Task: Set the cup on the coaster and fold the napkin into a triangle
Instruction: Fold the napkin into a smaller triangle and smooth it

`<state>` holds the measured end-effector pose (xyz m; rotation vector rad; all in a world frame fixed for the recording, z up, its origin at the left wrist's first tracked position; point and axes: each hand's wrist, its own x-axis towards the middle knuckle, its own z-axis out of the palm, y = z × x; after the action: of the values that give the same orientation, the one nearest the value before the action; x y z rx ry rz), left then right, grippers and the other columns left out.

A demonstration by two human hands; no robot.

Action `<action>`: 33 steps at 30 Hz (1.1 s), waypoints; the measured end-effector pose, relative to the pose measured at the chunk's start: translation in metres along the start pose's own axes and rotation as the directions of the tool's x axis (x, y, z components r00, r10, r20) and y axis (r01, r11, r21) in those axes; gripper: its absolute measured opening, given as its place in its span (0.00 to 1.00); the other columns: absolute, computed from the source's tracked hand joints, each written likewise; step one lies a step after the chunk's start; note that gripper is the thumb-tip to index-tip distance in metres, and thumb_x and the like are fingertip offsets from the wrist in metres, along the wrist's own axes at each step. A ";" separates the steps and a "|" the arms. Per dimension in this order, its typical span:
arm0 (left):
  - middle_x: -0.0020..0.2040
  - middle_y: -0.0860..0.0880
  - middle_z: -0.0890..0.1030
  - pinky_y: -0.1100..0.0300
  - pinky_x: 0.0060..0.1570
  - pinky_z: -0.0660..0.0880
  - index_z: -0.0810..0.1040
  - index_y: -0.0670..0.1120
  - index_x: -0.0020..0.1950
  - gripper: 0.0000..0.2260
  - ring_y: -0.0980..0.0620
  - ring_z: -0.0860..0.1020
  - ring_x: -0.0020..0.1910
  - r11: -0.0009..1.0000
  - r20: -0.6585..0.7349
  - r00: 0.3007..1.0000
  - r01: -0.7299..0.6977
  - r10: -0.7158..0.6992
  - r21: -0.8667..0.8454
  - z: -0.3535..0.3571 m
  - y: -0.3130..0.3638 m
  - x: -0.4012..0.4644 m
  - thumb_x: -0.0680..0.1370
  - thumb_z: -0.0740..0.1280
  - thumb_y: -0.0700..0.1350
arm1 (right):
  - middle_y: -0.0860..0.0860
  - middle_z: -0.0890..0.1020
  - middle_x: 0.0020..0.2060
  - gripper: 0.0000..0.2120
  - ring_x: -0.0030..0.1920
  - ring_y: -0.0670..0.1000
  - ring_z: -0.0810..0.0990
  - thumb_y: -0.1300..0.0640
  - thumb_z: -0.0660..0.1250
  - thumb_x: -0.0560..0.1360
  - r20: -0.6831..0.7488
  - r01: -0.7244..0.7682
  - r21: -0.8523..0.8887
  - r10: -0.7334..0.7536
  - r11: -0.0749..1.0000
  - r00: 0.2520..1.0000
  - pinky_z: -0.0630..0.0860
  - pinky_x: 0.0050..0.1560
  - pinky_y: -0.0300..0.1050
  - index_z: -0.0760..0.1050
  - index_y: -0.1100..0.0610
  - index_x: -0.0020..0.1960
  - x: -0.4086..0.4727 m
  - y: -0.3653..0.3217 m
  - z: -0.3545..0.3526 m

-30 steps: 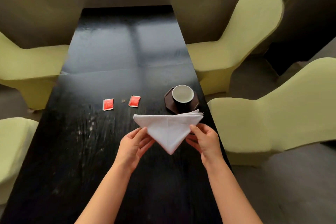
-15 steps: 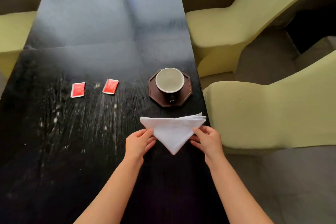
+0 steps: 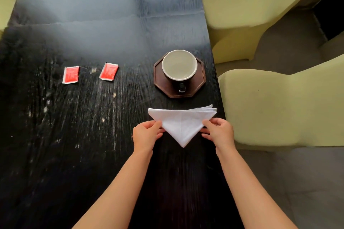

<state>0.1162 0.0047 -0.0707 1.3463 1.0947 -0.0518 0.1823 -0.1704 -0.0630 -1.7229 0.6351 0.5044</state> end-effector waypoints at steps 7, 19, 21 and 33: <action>0.35 0.48 0.83 0.63 0.36 0.78 0.81 0.41 0.42 0.05 0.55 0.83 0.34 0.975 -0.091 0.988 -0.105 0.124 0.194 0.009 0.004 0.000 0.73 0.68 0.41 | 0.53 0.83 0.36 0.05 0.31 0.47 0.83 0.61 0.68 0.72 -0.086 0.090 -0.202 -0.109 0.975 0.990 0.81 0.35 0.46 0.74 0.55 0.38 0.002 0.001 0.003; 0.74 0.52 0.32 0.44 0.67 0.29 0.39 0.60 0.73 0.29 0.52 0.32 0.74 0.010 0.554 0.686 -0.633 0.471 0.774 0.002 -0.034 -0.011 0.78 0.53 0.60 | 0.55 0.60 0.75 0.30 0.75 0.56 0.54 0.47 0.64 0.75 0.433 0.564 -0.825 -0.601 0.037 0.672 0.52 0.70 0.66 0.61 0.53 0.73 -0.029 0.042 0.007; 0.72 0.55 0.28 0.44 0.65 0.26 0.37 0.60 0.73 0.28 0.55 0.29 0.72 0.005 0.549 0.727 -0.605 0.412 0.797 0.003 -0.038 -0.006 0.78 0.49 0.62 | 0.51 0.53 0.77 0.28 0.75 0.52 0.43 0.45 0.57 0.78 0.453 0.558 -0.828 -0.519 0.056 0.725 0.44 0.71 0.66 0.54 0.50 0.75 -0.024 0.046 0.008; 0.78 0.48 0.41 0.41 0.71 0.38 0.43 0.56 0.76 0.28 0.52 0.38 0.76 0.004 0.569 0.773 -0.593 0.279 0.805 -0.015 0.001 -0.029 0.79 0.50 0.60 | 0.53 0.63 0.73 0.23 0.75 0.52 0.55 0.48 0.55 0.79 0.497 0.561 -0.828 -0.457 0.005 0.738 0.46 0.71 0.65 0.60 0.51 0.72 -0.046 0.001 0.013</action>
<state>0.0922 0.0016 -0.0483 2.7950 0.1613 -0.5521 0.1463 -0.1514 -0.0379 -2.9256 -0.6954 0.4279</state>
